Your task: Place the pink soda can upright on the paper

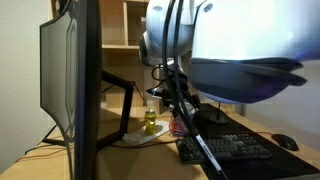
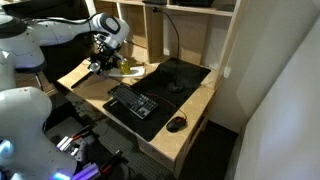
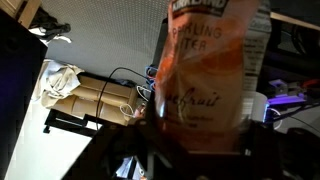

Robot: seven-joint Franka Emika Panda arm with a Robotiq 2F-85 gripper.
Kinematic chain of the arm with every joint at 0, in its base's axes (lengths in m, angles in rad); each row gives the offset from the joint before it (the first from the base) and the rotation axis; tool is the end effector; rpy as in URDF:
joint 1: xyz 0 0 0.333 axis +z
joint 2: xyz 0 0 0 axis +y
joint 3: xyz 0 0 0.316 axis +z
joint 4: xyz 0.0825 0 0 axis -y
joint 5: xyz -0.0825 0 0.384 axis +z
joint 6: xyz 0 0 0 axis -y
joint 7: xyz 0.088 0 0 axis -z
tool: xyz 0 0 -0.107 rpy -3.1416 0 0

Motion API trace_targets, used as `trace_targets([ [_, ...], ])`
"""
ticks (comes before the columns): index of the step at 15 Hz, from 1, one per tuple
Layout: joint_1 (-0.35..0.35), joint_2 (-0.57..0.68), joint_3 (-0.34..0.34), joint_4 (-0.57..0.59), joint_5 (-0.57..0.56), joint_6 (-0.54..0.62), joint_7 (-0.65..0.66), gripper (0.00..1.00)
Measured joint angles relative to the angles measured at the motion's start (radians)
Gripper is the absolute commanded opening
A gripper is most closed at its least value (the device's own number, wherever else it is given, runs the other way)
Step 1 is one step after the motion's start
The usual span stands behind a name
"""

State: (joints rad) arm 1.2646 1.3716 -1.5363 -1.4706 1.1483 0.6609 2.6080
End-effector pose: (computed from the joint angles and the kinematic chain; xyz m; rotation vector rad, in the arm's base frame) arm 0.5272 0.2509 0.2725 0.2477 -2.1902 -0.1642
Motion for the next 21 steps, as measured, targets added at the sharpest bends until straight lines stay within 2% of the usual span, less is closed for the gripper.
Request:
trace_targets([
  [4, 0.000, 0.001, 0.001, 0.000, 0.000, 0.000, -0.001, 0.47],
  [5, 0.000, 0.001, 0.001, 0.000, 0.000, 0.000, -0.001, 0.72],
  [6, 0.000, 0.001, 0.001, 0.000, 0.000, 0.000, -0.001, 0.72],
  [7, 0.000, 0.001, 0.001, 0.000, 0.000, 0.000, -0.001, 0.47],
  [14, -0.001, 0.004, -0.002, -0.001, 0.000, 0.001, 0.000, 0.47],
  [15, -0.008, 0.004, -0.014, -0.005, 0.016, 0.001, -0.007, 0.72],
  [19, -0.014, 0.001, -0.016, -0.005, 0.017, 0.000, -0.006, 0.72],
  [20, -0.010, 0.004, -0.013, -0.004, 0.017, 0.000, -0.006, 0.93],
  [21, -0.008, 0.007, -0.013, -0.004, 0.017, 0.000, -0.006, 0.95],
])
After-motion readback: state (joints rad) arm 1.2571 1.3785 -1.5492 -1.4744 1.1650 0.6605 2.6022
